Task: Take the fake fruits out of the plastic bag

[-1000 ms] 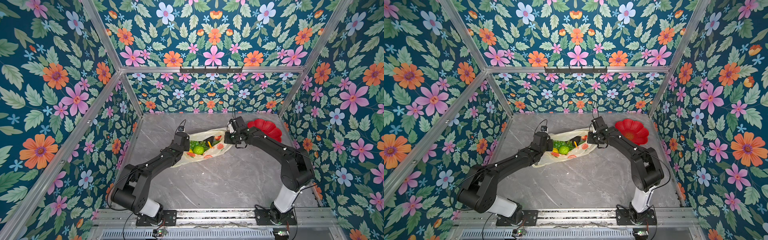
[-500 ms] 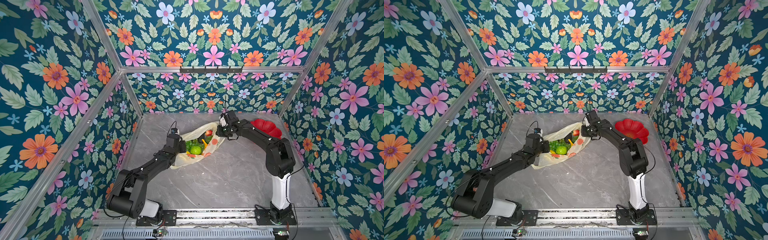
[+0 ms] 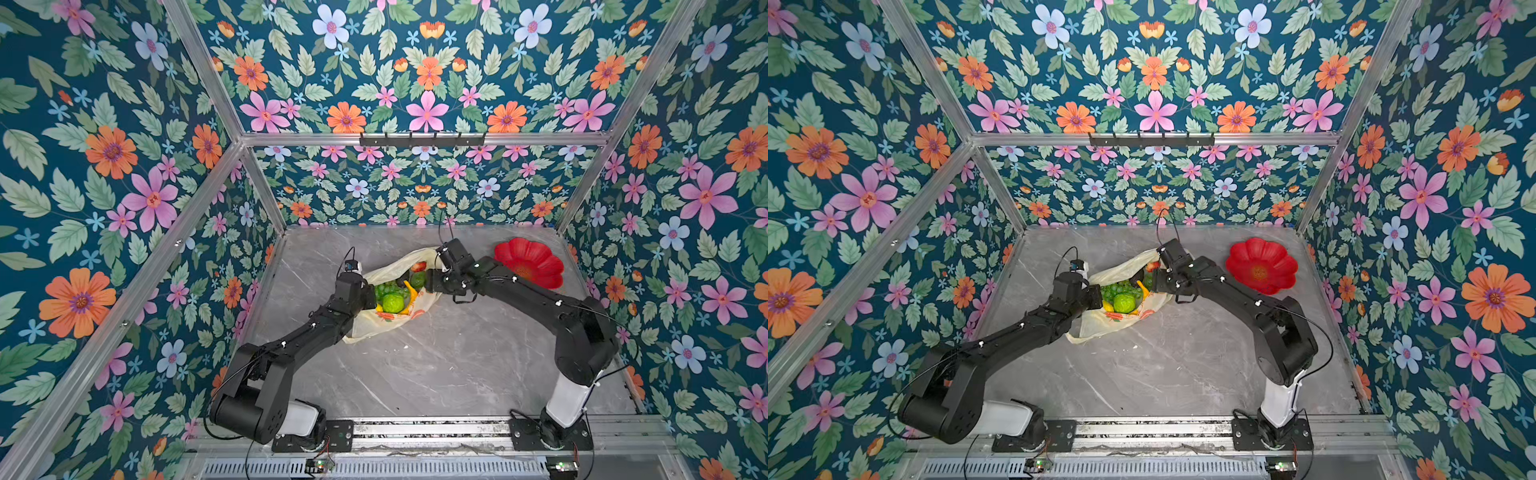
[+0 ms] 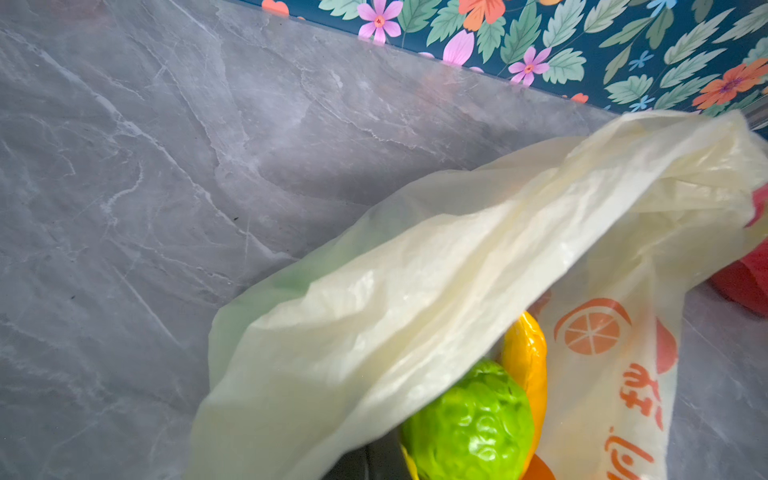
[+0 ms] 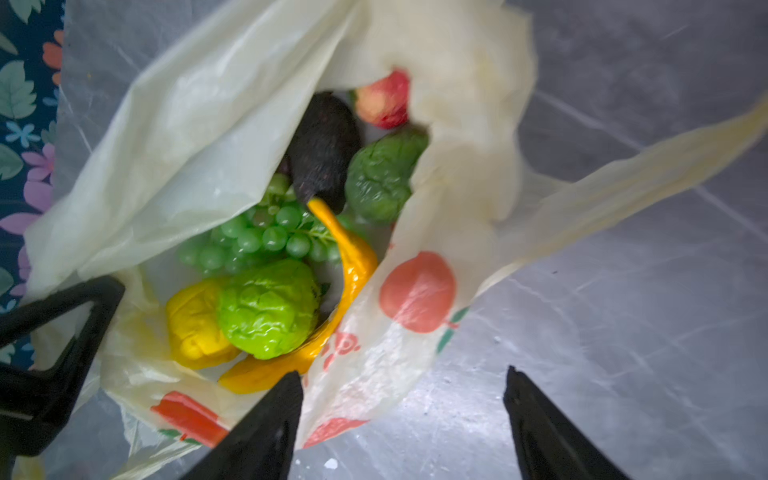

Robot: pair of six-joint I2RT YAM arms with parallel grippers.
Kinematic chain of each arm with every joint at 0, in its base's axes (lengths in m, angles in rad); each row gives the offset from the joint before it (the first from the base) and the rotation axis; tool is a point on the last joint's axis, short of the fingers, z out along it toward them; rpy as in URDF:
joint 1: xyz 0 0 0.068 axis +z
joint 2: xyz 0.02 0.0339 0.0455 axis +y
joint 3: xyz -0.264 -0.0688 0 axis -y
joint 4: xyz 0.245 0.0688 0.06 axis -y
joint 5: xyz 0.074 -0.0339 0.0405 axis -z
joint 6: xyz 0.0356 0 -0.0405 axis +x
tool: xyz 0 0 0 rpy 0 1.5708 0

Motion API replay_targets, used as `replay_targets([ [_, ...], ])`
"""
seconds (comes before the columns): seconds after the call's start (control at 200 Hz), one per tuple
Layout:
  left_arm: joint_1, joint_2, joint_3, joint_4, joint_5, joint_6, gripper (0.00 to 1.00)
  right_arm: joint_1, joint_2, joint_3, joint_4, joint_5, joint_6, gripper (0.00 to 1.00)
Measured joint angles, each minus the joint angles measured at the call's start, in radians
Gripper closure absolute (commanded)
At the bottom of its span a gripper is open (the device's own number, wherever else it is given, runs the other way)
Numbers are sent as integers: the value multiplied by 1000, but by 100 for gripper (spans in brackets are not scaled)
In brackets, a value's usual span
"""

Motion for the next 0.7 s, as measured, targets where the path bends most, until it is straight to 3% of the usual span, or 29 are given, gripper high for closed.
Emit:
replay_targets([
  [0.19,-5,-23,-47,61,3,-31,100,34,118,66,8,18,46,25],
  [0.48,11,-56,-103,117,-40,-106,100,34,122,-15,-5,76,48,73],
  [0.7,90,-101,-148,145,-27,-135,100,19,106,-108,11,80,45,85],
])
